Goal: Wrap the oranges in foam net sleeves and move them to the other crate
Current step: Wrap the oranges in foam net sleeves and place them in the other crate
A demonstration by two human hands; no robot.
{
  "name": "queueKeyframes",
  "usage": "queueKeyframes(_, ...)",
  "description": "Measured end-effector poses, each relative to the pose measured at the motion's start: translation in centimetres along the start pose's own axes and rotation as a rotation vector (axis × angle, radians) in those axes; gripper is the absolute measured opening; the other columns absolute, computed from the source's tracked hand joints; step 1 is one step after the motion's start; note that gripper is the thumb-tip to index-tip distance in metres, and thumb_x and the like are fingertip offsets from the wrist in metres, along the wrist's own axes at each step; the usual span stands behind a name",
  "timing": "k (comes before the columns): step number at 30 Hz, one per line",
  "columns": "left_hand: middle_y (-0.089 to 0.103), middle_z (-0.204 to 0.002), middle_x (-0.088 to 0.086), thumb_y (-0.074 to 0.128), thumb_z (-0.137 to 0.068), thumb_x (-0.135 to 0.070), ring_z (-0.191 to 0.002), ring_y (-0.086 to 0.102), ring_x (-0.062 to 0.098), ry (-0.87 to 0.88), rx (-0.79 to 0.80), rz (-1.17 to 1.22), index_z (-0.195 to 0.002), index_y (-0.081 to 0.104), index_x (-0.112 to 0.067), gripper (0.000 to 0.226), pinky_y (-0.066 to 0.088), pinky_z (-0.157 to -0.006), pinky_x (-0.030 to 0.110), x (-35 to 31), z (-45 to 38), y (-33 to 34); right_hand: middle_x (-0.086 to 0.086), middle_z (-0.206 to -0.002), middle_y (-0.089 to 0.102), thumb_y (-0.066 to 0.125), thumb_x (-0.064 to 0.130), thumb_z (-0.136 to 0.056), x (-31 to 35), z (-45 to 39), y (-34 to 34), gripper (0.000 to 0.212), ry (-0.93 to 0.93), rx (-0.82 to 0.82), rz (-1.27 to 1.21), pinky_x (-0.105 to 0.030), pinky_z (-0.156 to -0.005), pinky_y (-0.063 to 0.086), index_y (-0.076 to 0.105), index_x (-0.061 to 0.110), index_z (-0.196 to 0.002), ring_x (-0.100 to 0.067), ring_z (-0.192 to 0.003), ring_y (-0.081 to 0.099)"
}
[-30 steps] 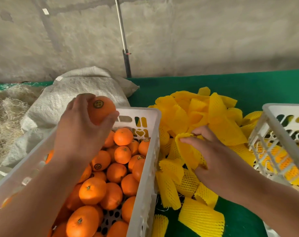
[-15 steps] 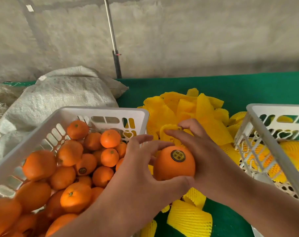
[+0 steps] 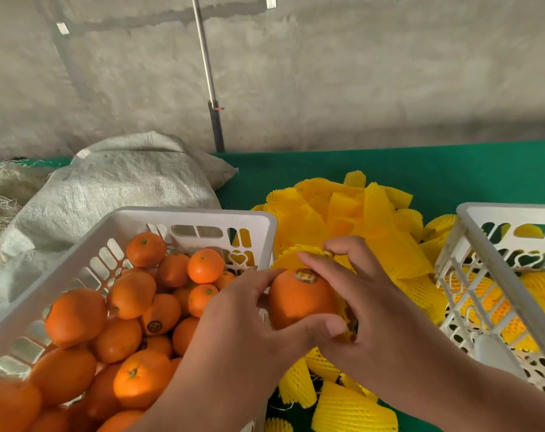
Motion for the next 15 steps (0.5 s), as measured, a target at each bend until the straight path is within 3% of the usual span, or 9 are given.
queueKeyframes(5, 0.063, -0.120, -0.030, 0.071, -0.064, -0.070, -0.100, 0.071, 0.005, 0.031, 0.133, 0.023, -0.124, 0.053, -0.064, 0.063, 0.056, -0.093, 0.036, -0.1, -0.1, 0.1, 0.043, -0.144, 0.009, 0.082, 0.039, -0.085, -0.3, 0.0, -0.1, 0.091, 0.013, 0.001, 0.006, 0.010, -0.082, 0.034, 0.023, 0.060, -0.151, 0.022, -0.133, 0.020)
queueKeyframes(7, 0.062, -0.119, -0.032, 0.072, -0.064, -0.072, -0.097, 0.070, 0.002, 0.047, 0.086, -0.019, -0.127, 0.055, -0.060, 0.066, 0.054, -0.091, 0.029, -0.1, -0.1, -0.3, 0.044, -0.144, 0.007, 0.083, 0.035, -0.085, -0.3, -0.1, -0.1, 0.095, 0.018, 0.003, 0.025, 0.010, -0.081, 0.035, 0.021, 0.059, -0.152, 0.023, -0.133, 0.018)
queueKeyframes(9, 0.060, -0.114, -0.037, 0.071, -0.060, -0.077, -0.091, 0.066, -0.008, 0.075, -0.015, -0.104, -0.124, 0.054, -0.060, 0.068, 0.047, -0.081, 0.013, -0.3, 0.0, -0.7, 0.044, -0.144, 0.005, 0.083, 0.032, -0.086, 0.0, -0.1, -0.2, 0.098, 0.016, 0.001, 0.030, 0.010, -0.079, 0.035, 0.018, 0.060, -0.153, 0.019, -0.135, 0.018)
queueKeyframes(12, 0.061, -0.103, -0.030, 0.067, -0.056, -0.081, -0.097, 0.055, -0.017, 0.160, -0.159, -0.247, -0.123, 0.055, -0.055, 0.073, 0.041, -0.072, 0.000, -0.9, 0.2, -0.9, 0.040, -0.146, 0.005, 0.081, 0.030, -0.087, 0.9, 0.0, -0.4, 0.098, 0.014, -0.007, 0.057, 0.010, -0.073, 0.036, 0.015, 0.059, -0.154, 0.011, -0.133, 0.027)
queueKeyframes(15, 0.059, -0.106, -0.029, 0.060, -0.055, -0.087, -0.106, 0.052, -0.014, 0.237, -0.245, -0.328, -0.122, 0.057, -0.047, 0.078, 0.043, -0.075, 0.004, -1.3, 0.4, -1.2, 0.027, -0.149, 0.014, 0.073, 0.027, -0.086, 2.3, 0.0, -1.0, 0.087, -0.016, -0.049, 0.122, 0.005, -0.070, 0.038, 0.025, 0.047, -0.156, 0.002, -0.113, 0.050)
Point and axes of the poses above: each hand's wrist, its own z-axis away from the middle knuckle, its own y-axis out of the palm, x = y × z, the point moved 6 cm from there along -z, towards the middle knuckle
